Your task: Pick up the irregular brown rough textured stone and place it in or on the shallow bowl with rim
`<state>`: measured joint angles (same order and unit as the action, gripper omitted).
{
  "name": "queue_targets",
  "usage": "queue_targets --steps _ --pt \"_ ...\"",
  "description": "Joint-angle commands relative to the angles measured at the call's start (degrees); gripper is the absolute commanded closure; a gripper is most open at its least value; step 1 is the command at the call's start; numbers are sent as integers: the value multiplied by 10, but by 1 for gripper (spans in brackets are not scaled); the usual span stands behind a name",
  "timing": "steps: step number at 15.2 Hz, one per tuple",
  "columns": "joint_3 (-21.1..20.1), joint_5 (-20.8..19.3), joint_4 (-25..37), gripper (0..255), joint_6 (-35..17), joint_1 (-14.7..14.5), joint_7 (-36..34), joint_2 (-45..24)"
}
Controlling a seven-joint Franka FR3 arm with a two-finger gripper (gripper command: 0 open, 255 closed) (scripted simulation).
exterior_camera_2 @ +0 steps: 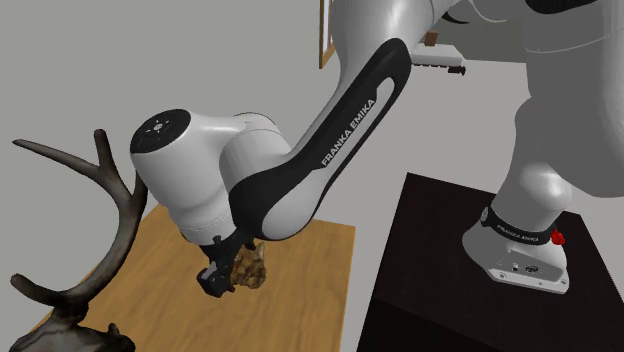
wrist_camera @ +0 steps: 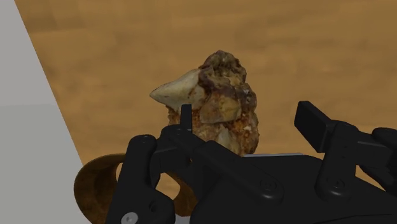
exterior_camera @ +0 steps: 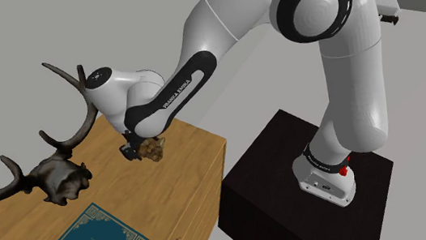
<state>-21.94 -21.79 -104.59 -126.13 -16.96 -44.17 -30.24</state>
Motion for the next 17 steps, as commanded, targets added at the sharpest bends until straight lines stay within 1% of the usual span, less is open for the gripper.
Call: queue_targets --steps 1,7,16,17 --pt "1 0 -1 255 -8 0 1 -5" --pt "0 0 -3 255 -9 0 0 -5" --pt "-15 23 7 255 40 10 19 38" --pt "-13 20 6 255 33 9 15 32"
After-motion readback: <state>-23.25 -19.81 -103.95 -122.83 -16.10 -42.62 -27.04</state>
